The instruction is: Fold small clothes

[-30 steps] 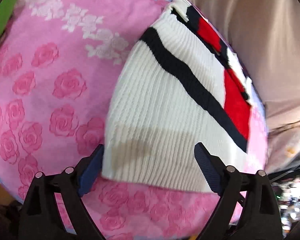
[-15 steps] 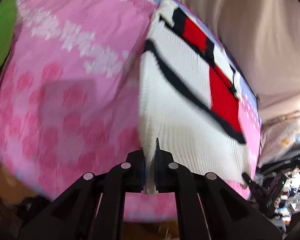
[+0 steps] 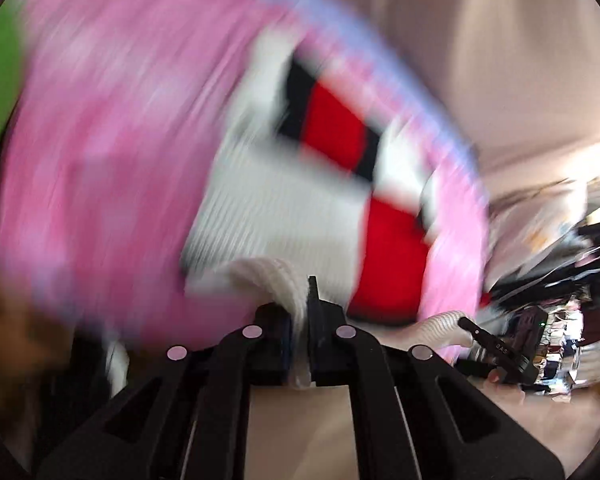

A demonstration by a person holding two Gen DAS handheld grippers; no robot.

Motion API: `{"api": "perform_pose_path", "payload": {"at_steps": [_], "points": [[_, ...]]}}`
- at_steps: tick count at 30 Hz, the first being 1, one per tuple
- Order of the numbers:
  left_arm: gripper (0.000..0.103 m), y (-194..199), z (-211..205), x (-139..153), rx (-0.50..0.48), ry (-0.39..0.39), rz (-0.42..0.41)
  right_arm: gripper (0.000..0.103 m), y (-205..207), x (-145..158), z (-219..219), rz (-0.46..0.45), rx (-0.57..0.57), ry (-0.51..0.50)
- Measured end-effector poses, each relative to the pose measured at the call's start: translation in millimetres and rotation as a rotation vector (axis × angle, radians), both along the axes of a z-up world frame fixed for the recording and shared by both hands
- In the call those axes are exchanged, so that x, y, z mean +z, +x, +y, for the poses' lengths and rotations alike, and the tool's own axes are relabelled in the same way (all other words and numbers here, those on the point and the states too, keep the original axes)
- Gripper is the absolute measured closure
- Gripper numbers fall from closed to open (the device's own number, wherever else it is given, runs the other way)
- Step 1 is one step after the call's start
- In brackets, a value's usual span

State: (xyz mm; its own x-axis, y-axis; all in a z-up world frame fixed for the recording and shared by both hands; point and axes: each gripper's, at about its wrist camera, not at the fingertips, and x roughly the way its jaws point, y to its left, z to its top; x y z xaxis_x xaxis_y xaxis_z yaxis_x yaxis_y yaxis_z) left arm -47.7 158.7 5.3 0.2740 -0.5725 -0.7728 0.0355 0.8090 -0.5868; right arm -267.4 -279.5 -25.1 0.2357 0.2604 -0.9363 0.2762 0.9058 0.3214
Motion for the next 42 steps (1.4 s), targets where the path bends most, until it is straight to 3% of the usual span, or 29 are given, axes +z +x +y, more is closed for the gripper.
{"api": "perform_pose_path", "payload": {"at_steps": [2,4,5,7,10,14,17,19,22,26,29,32,33,35,36,37,38,39,42], "points": [[0.098,55.6,-13.1,4.6,0.011,0.006,-0.103,0.098,50.8,25.8,-27.7,-0.164,-0.074,0.033],[0.098,116.3,-29.6,-8.8,0.033,0.038,-0.134,0.098,110.5,34.9,-56.8,-0.311,-0.148,0.048],[0.098,136.8,-35.9,-16.9,0.048,0.071,-0.142,0.098,138.7,30.9,-68.0,-0.343,-0.183,0.047],[0.098,169.2,-53.1,-39.0,0.068,0.124,-0.121,0.098,186.8,13.5,-81.0,-0.350,-0.235,0.051],[0.098,200.0,-58.2,-81.8,0.132,0.161,-0.053,0.098,247.5,-36.5,-90.8,-0.273,-0.312,0.039],[0.096,200.4,-57.2,-100.2,0.167,0.140,-0.047,0.098,268.2,-64.8,-103.6,-0.254,-0.360,0.063],[0.085,191.7,-57.8,-89.4,0.137,0.110,-0.086,0.093,262.8,-60.6,-98.6,-0.279,-0.340,0.106],[0.058,177.1,-51.4,-73.9,0.141,0.079,-0.152,0.083,250.6,-42.1,-96.9,-0.344,-0.327,0.089],[0.036,156.9,-45.7,-57.4,0.143,0.098,-0.253,0.049,220.7,-19.4,-98.3,-0.450,-0.338,0.067],[0.036,161.8,-58.8,-66.3,0.074,0.192,-0.264,0.044,203.6,-23.5,-83.6,-0.429,-0.264,-0.048],[0.036,182.8,-71.2,-73.9,0.048,0.217,-0.256,0.045,219.5,-42.4,-73.8,-0.363,-0.204,-0.116],[0.039,210.4,-79.5,-81.3,0.050,0.209,-0.222,0.044,246.8,-53.4,-74.3,-0.350,-0.203,-0.120],[0.050,219.1,-81.8,-85.7,0.047,0.208,-0.196,0.044,258.4,-54.7,-75.1,-0.349,-0.204,-0.120],[0.089,233.9,-85.9,-95.4,0.033,0.208,-0.133,0.044,278.9,-56.8,-76.7,-0.340,-0.208,-0.122],[0.097,238.6,-87.2,-96.6,0.032,0.218,-0.115,0.044,289.2,-59.1,-77.6,-0.332,-0.213,-0.121],[0.098,239.2,-86.7,-90.2,0.042,0.232,-0.135,0.052,298.5,-61.2,-77.7,-0.325,-0.214,-0.113],[0.098,238.5,-85.9,-84.3,0.044,0.238,-0.152,0.089,305.8,-61.5,-76.7,-0.318,-0.206,-0.097],[0.098,238.7,-83.3,-75.8,0.049,0.249,-0.170,0.094,310.7,-59.4,-76.1,-0.308,-0.202,-0.081],[0.099,249.9,-71.2,-74.1,0.080,0.271,-0.151,0.096,303.7,-26.9,-88.8,-0.411,-0.266,-0.028]]}}
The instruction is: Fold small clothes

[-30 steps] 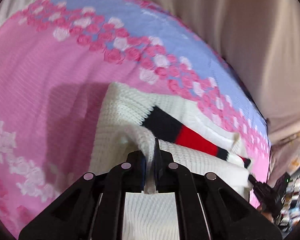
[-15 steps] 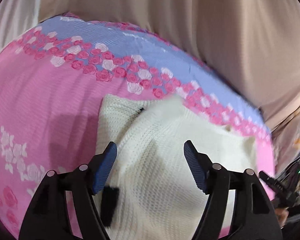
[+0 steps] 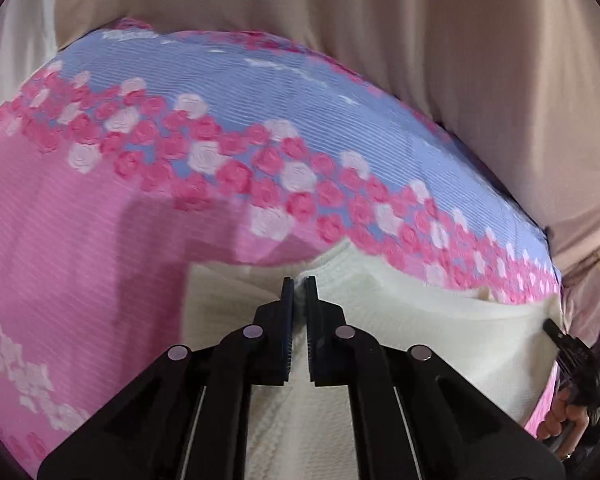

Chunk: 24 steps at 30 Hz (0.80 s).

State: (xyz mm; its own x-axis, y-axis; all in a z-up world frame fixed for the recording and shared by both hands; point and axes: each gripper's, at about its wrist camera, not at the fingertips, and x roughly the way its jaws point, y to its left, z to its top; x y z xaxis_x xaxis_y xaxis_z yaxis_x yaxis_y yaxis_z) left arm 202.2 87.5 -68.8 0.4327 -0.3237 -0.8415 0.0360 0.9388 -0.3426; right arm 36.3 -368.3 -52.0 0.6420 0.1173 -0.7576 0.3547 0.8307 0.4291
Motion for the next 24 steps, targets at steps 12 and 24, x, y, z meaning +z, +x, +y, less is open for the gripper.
{"api": "perform_pose_path", "payload": {"at_steps": [12,24], "points": [[0.097,0.8,8.2,-16.9,0.002,-0.015,0.052,0.089,19.4,-25.9,-30.4,0.134,-0.002,0.000],[0.096,-117.8,-92.7,-12.1,-0.202,-0.105,0.065,0.095,-51.9,-7.1,173.2,0.080,0.440,0.073]]}}
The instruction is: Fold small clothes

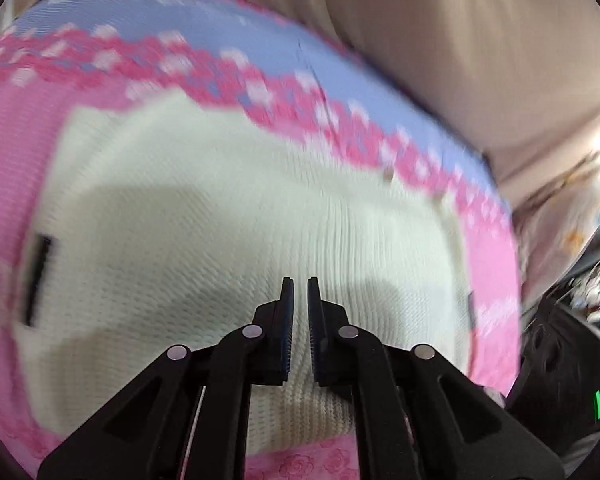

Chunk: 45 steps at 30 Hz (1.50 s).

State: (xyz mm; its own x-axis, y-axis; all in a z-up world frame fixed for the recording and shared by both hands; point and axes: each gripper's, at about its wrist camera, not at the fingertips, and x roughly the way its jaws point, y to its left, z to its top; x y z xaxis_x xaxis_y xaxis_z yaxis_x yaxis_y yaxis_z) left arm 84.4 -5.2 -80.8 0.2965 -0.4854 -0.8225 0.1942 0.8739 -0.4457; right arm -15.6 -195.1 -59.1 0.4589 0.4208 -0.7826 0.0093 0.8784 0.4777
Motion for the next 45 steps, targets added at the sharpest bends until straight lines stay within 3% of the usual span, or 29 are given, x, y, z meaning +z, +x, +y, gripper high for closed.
{"api": "perform_pose_path", "payload": {"at_steps": [3,5,7,10,12,13,14,16,17,19,22,23,25,26,28,29,31,32,34,35,37,39,42,44,45], "points": [[0.096,6.2,21.3,-14.8,0.069,0.091,0.006,0.097,16.1,-24.1,57.9,0.009,0.144,-0.094],[0.099,9.5,57.4,-23.1,0.125,0.086,0.030,0.103,21.5,-37.4,45.4,0.041,0.108,-0.122],[0.103,8.9,102.0,-30.3,0.189,0.083,0.048,0.103,8.4,-40.9,-9.3,0.053,-0.035,-0.078],[0.102,5.2,136.5,-35.8,0.204,-0.036,0.068,0.103,-42.2,-47.3,-111.8,0.083,-0.301,-0.105],[0.103,3.7,128.7,-30.7,0.171,0.011,0.042,0.103,-80.8,-56.8,-169.7,0.093,-0.434,-0.028],[0.103,3.2,120.4,-23.8,0.164,0.038,0.039,0.103,-94.3,-60.2,-189.9,0.085,-0.457,0.047],[0.103,3.9,114.1,-18.0,0.167,0.034,0.038,0.103,-97.6,-58.4,-195.1,0.093,-0.458,0.054],[0.102,11.7,91.7,4.2,0.147,-0.021,-0.014,0.103,-85.2,-40.3,-175.6,0.096,-0.417,-0.078],[0.102,17.0,83.5,9.4,0.128,-0.011,-0.035,0.101,-76.4,-32.1,-163.9,0.080,-0.395,-0.104],[0.102,35.7,58.4,17.9,0.090,0.037,-0.062,0.100,-49.9,-15.7,-140.5,0.017,-0.342,-0.065],[0.102,83.4,33.3,-5.9,0.071,0.157,-0.022,0.100,17.6,-1.1,-98.1,-0.042,-0.223,-0.060],[0.102,92.9,35.4,-14.2,0.078,0.169,-0.004,0.100,36.3,-2.1,-87.1,-0.037,-0.195,-0.060],[0.102,106.5,53.8,-24.5,0.112,0.113,0.011,0.100,81.4,-16.0,-80.4,0.016,-0.164,-0.144],[0.103,111.2,63.3,-26.3,0.127,0.105,0.016,0.102,93.4,-24.0,-82.5,0.042,-0.169,-0.195],[0.103,117.4,78.5,-28.7,0.152,0.098,0.015,0.103,100.8,-44.1,-129.4,0.104,-0.272,-0.312],[0.103,119.6,85.4,-31.3,0.153,0.070,0.019,0.103,91.9,-49.3,-153.3,0.113,-0.331,-0.284],[0.103,117.5,88.3,-28.3,0.151,0.061,0.025,0.103,71.0,-58.2,-207.8,0.086,-0.434,-0.076],[0.103,114.2,86.9,-22.3,0.152,0.079,0.020,0.103,67.7,-56.0,-215.2,0.093,-0.447,-0.075],[0.103,96.7,84.3,0.1,0.136,0.073,-0.010,0.103,71.6,-35.3,-195.1,0.104,-0.416,-0.196],[0.102,75.8,84.7,17.0,0.113,0.026,-0.051,0.098,66.4,-23.1,-180.9,0.082,-0.384,-0.233],[0.099,46.3,80.5,26.3,0.084,0.037,-0.064,0.096,48.2,5.2,-147.7,-0.006,-0.308,-0.169],[0.093,15.5,69.5,16.0,0.063,0.078,-0.040,0.096,24.3,16.9,-111.4,-0.036,-0.231,-0.089],[0.092,-10.1,74.4,-18.0,0.071,0.152,0.036,0.096,-6.5,5.4,-40.5,-0.033,-0.075,-0.092],[0.092,-22.1,100.4,-18.4,0.127,0.081,0.035,0.103,-19.4,-22.1,-20.6,0.018,-0.017,-0.203],[0.093,-26.0,114.2,-15.1,0.154,0.085,0.046,0.103,-29.2,-36.3,-29.1,0.052,-0.037,-0.243]]}}
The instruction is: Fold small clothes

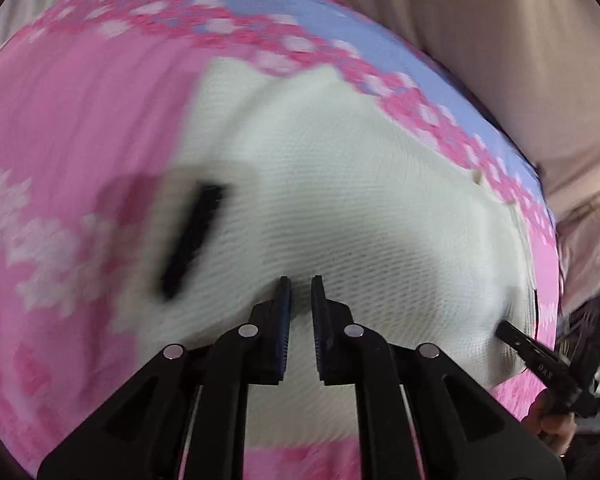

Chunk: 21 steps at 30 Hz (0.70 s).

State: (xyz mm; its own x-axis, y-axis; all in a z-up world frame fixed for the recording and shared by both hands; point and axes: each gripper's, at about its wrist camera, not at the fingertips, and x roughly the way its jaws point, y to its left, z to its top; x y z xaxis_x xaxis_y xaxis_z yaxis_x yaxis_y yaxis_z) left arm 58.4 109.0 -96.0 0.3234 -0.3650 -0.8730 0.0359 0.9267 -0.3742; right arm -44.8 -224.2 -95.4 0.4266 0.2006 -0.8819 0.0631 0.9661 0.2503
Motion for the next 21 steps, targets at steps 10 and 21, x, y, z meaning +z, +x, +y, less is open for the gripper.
{"api": "perform_pose_path", "payload": {"at_steps": [10,21], "points": [[0.068,-48.7,66.0,18.2,0.187,-0.108,-0.021,0.103,-102.3,-5.1,-139.2,0.033,-0.401,0.109],[0.027,-47.4,63.2,-17.8,0.441,-0.098,0.078,0.096,25.1,28.9,44.1,-0.020,-0.004,0.112]]}}
